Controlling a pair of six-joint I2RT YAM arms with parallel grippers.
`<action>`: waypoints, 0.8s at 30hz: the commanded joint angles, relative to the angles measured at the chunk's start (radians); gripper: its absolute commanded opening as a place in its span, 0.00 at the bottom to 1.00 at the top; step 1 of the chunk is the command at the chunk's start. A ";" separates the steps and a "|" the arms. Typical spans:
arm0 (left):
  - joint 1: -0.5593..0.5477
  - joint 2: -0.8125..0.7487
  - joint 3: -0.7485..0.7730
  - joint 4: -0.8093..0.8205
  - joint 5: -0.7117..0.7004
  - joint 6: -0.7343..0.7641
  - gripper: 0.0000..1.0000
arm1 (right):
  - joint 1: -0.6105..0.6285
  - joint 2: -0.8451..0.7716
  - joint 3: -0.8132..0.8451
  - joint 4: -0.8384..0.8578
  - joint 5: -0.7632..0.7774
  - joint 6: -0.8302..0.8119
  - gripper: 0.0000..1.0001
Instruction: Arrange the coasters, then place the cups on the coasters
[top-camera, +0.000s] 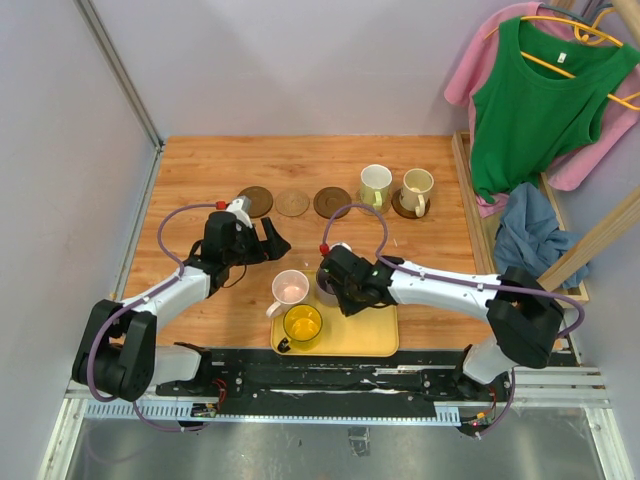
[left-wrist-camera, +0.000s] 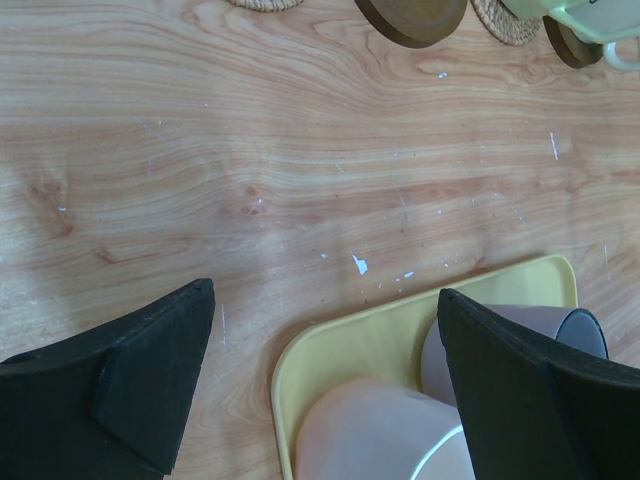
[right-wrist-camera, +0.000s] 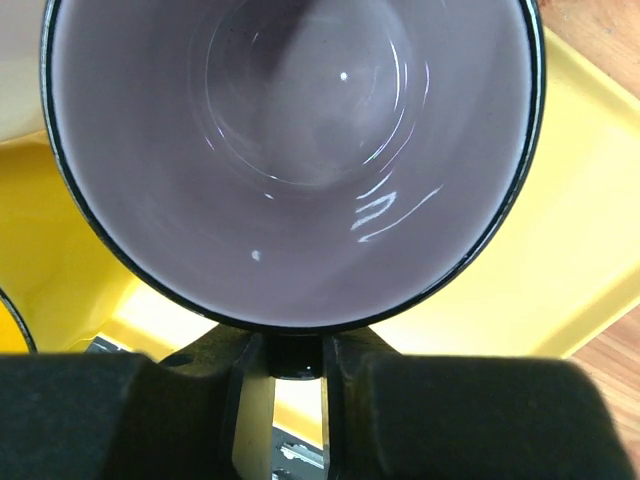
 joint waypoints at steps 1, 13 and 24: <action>0.000 -0.028 -0.011 0.018 0.013 -0.009 0.96 | 0.035 -0.016 0.035 -0.064 0.085 0.019 0.01; 0.000 -0.108 -0.001 -0.026 -0.017 0.020 0.96 | 0.040 0.024 0.268 -0.139 0.339 0.049 0.01; 0.000 -0.190 -0.044 -0.050 -0.003 0.025 0.96 | -0.096 0.336 0.666 -0.209 0.473 0.052 0.01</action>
